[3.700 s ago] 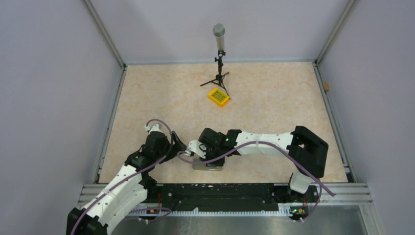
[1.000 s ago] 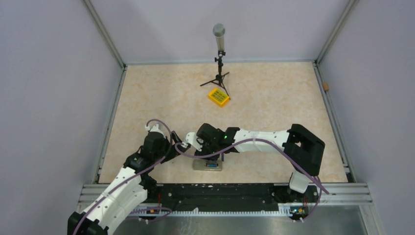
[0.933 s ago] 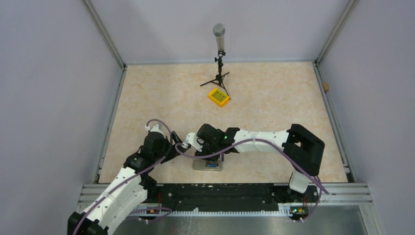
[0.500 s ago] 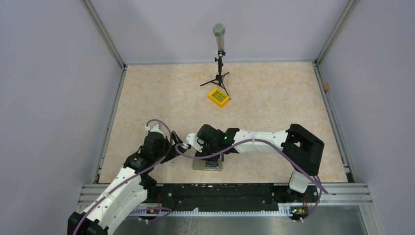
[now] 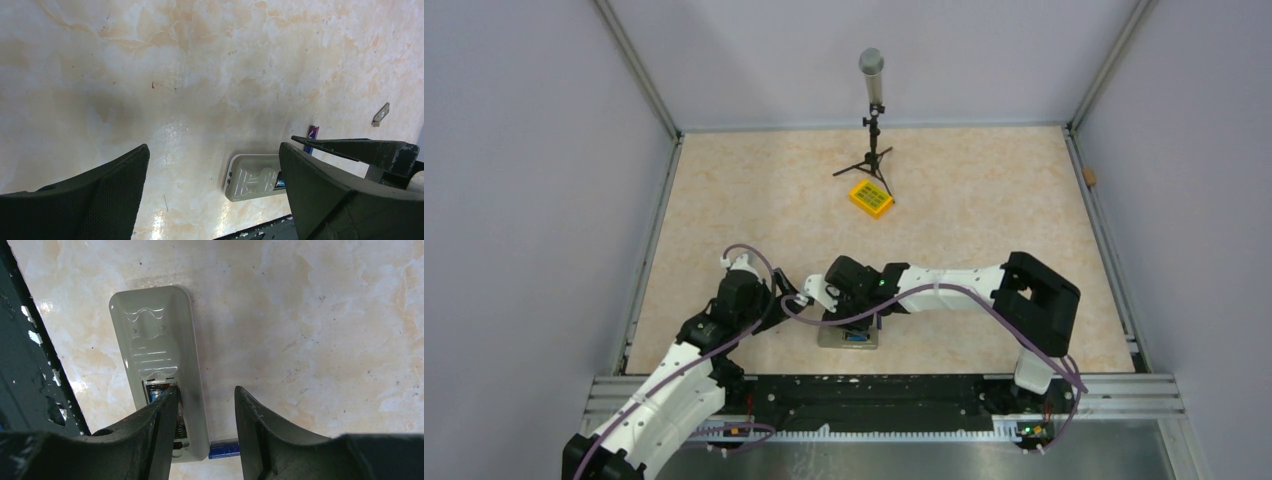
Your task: Load the batteries into the remote control
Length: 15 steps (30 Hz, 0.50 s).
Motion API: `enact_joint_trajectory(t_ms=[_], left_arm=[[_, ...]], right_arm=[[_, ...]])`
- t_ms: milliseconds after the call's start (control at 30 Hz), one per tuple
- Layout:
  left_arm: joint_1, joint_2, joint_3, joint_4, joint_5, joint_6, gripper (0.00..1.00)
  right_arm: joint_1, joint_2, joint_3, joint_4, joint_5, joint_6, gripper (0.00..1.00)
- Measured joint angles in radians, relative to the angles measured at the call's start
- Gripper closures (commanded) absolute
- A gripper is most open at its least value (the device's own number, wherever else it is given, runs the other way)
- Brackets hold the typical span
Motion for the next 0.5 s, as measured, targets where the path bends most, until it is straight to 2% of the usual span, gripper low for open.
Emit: enact_joint_trajectory(t_ms=[500], left_arm=[[0.0,0.0,-0.003,0.0,0.003,0.0,0.01]], right_arm=[[0.0,0.0,0.0,-0.029,-0.021,-0.011,0.56]])
